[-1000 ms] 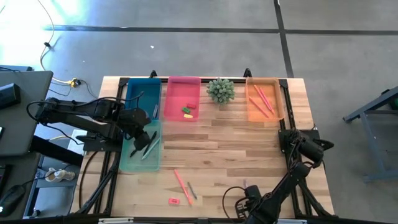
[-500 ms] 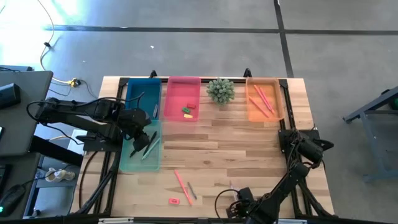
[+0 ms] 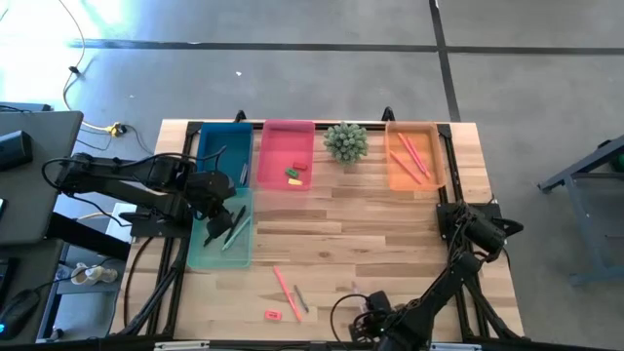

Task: Sort crayons/erasers/pens/pencils in bins
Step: Put the purple pen into the light blue bin

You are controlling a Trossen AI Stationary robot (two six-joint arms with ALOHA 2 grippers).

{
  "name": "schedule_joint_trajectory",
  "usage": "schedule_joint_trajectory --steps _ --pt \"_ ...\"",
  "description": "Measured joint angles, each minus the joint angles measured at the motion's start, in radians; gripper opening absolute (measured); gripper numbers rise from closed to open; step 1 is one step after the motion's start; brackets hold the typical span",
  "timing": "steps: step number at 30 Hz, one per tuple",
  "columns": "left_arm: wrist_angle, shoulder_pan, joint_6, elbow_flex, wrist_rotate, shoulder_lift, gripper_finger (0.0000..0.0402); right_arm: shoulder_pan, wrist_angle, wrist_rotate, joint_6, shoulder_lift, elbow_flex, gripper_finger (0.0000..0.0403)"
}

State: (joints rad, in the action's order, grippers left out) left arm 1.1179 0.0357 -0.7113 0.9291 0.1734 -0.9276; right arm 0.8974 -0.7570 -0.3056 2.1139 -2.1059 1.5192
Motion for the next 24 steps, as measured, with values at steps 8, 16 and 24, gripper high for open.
schedule_joint_trajectory --steps 8,16,24 --pt "-0.042 0.0 0.054 0.0 0.039 0.0 0.0226 -0.003 0.061 -0.105 -0.022 0.0 0.0 0.0014" --pt "-0.186 -0.033 0.111 0.0 0.087 0.0 0.0216 -0.026 0.181 -0.245 -0.094 0.002 0.001 0.0014" --pt "-0.291 -0.099 0.166 0.0 0.088 0.0 0.0214 -0.074 0.325 -0.412 -0.247 0.002 0.001 0.0014"
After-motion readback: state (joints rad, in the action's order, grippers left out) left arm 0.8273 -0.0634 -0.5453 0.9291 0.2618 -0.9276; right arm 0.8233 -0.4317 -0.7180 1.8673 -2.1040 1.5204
